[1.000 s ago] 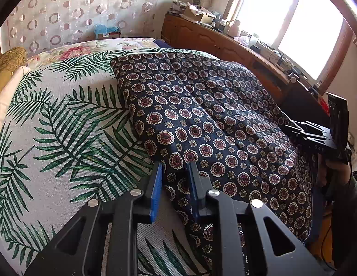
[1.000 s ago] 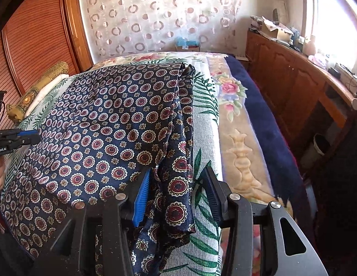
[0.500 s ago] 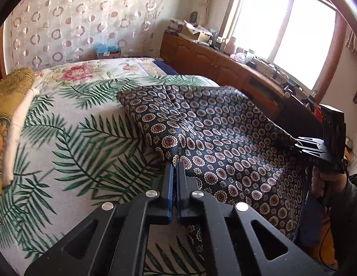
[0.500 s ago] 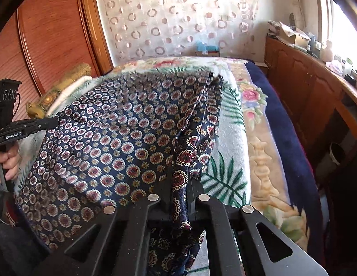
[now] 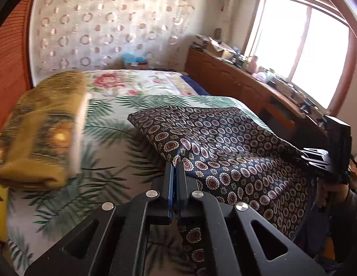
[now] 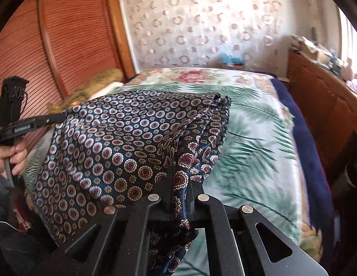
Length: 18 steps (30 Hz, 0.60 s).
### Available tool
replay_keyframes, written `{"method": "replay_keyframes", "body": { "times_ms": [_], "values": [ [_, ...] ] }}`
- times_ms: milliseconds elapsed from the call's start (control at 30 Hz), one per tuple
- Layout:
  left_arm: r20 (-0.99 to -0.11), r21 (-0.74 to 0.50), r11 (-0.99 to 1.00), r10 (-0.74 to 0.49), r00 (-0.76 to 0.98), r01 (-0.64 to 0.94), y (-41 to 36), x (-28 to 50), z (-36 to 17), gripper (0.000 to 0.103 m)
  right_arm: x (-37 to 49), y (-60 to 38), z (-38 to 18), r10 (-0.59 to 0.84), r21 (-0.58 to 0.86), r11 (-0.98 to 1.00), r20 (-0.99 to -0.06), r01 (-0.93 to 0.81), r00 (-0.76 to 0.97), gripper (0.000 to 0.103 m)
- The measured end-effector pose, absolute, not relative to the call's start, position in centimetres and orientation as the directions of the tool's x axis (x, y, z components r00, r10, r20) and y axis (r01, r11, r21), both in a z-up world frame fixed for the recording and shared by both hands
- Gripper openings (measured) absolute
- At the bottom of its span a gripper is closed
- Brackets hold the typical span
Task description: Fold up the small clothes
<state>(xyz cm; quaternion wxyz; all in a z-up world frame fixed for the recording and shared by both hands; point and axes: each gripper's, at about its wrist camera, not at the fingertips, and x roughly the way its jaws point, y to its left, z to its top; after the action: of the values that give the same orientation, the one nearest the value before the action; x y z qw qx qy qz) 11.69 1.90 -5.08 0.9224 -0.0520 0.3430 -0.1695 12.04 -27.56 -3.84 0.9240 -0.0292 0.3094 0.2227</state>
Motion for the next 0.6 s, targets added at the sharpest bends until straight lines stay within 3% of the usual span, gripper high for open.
{"method": "replay_keyframes", "body": {
  "times_ms": [300,367,400,467,600],
  "values": [
    [-0.677,-0.155,0.967,-0.254,0.69,0.204,4.1,10.5,-6.5,0.003,13.3,-24.0,-5.1,0.396,0.042,0.883,-0.601,-0.467,0.694,0.004],
    [-0.694,-0.129,0.971,-0.234,0.681,0.202,3.7,10.3,-7.0,0.007,13.5,-24.1,-5.4,0.382,0.044,0.891,-0.61,-0.452,0.694,0.005],
    [-0.697,-0.127,0.97,-0.235,0.678,0.206,3.7,10.2,-7.2,0.011,13.4,-24.2,-5.5,0.371,0.04,0.896,-0.613,-0.442,0.697,0.007],
    [-0.695,-0.131,0.968,-0.244,0.677,0.214,3.9,9.8,-7.3,0.039,13.3,-24.6,-5.6,0.349,0.024,0.904,-0.616,-0.426,0.707,0.012],
    [-0.694,-0.116,0.97,-0.233,0.681,0.214,4.4,8.6,-7.4,0.061,12.2,-24.5,-5.7,0.285,-0.013,0.928,-0.623,-0.374,0.729,0.044]
  ]
}}
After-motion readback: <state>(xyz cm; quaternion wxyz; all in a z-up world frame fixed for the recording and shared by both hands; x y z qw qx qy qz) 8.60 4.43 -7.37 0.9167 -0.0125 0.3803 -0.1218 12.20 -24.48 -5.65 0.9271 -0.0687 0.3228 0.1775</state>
